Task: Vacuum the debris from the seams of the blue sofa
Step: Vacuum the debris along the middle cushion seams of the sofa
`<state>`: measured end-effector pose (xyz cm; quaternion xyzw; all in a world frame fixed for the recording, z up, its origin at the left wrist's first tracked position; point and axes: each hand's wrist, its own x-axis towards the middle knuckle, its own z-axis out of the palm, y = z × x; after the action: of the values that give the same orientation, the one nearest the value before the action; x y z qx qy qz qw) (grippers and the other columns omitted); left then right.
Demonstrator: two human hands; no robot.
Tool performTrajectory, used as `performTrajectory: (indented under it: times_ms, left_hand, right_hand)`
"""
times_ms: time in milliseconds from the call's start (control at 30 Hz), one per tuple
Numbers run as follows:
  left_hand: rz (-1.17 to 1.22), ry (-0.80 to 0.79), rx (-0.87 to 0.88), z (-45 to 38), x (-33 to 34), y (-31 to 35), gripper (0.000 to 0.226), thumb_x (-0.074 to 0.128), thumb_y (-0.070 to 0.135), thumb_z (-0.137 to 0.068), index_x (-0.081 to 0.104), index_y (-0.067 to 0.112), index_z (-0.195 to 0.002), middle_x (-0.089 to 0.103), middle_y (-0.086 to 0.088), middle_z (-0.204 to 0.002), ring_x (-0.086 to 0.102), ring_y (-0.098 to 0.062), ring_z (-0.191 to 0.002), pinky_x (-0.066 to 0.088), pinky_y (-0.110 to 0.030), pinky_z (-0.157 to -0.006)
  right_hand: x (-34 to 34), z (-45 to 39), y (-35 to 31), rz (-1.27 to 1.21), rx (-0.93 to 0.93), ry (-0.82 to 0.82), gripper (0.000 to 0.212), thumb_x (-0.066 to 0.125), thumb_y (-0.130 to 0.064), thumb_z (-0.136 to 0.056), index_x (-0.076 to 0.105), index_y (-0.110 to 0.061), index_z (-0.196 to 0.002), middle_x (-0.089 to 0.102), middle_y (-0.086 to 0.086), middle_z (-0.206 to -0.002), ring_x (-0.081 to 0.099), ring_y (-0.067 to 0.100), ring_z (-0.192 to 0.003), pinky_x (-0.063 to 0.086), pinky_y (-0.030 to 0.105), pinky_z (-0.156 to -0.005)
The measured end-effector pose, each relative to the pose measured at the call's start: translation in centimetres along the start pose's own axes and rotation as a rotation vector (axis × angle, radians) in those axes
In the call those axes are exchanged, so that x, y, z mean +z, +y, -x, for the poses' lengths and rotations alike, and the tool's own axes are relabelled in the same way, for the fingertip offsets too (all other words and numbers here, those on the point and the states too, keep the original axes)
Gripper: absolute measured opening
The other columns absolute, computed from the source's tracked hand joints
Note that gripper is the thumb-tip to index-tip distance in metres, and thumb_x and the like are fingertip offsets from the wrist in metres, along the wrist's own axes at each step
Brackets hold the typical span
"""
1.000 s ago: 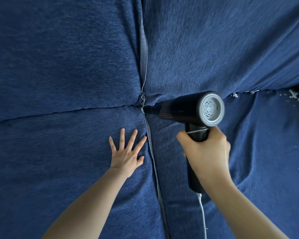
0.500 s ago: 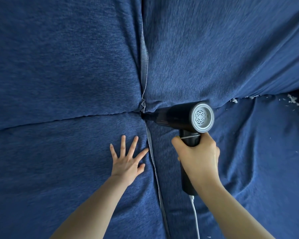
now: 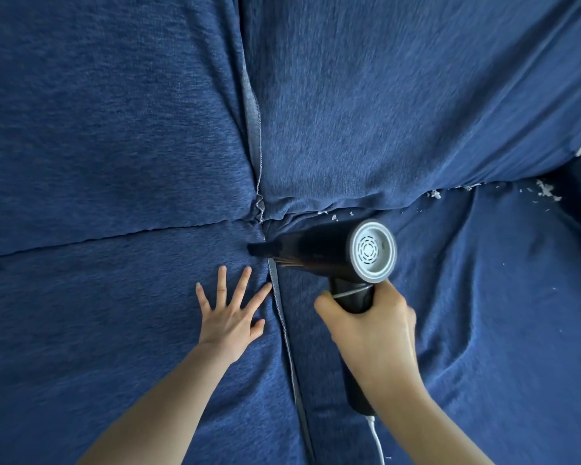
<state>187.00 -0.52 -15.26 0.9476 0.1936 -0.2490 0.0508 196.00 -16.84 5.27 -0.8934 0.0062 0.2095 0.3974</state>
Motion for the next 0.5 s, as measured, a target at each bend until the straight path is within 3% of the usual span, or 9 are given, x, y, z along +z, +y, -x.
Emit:
performTrajectory:
  times_ms: [200,333,500]
  left_hand:
    - [0.053,-0.032,-0.036,-0.2,-1.0,1.7,0.074,0.031,0.056,-0.097,-0.029,0.041,-0.139,-0.042,0.007,-0.146,-0.036,-0.05,-0.134,-0.008,-0.079,-0.101]
    - [0.068,-0.056,-0.03,-0.9,-1.5,3.7,0.074,0.029,0.059,-0.097,-0.03,0.042,-0.138,-0.036,0.006,-0.154,-0.032,-0.044,-0.139,-0.002,-0.08,-0.101]
    - [0.071,-0.114,-0.044,-1.3,-1.8,5.8,0.079,0.029,0.064,-0.095,-0.026,0.04,-0.145,-0.033,0.007,-0.156,-0.03,-0.038,-0.141,-0.003,-0.079,-0.102]
  right_hand:
    - [-3.3,-1.1,2.1,-0.015,0.016,0.06,0.023,0.071,-0.038,-0.068,0.058,-0.02,-0.073,0.065,0.0,-0.062,0.065,0.028,-0.077,0.053,0.039,-0.073]
    - [-6.4,-1.6,2.6,-0.05,0.0,0.152,0.02,0.073,-0.029,-0.071,0.059,-0.014,-0.071,0.065,0.002,-0.062,0.062,0.028,-0.077,0.042,0.033,-0.064]
    - [-9.1,-2.6,3.2,-0.075,0.026,0.164,0.018,0.07,-0.027,-0.072,0.059,-0.014,-0.073,0.067,0.009,-0.064,0.063,0.024,-0.071,0.039,0.025,-0.053]
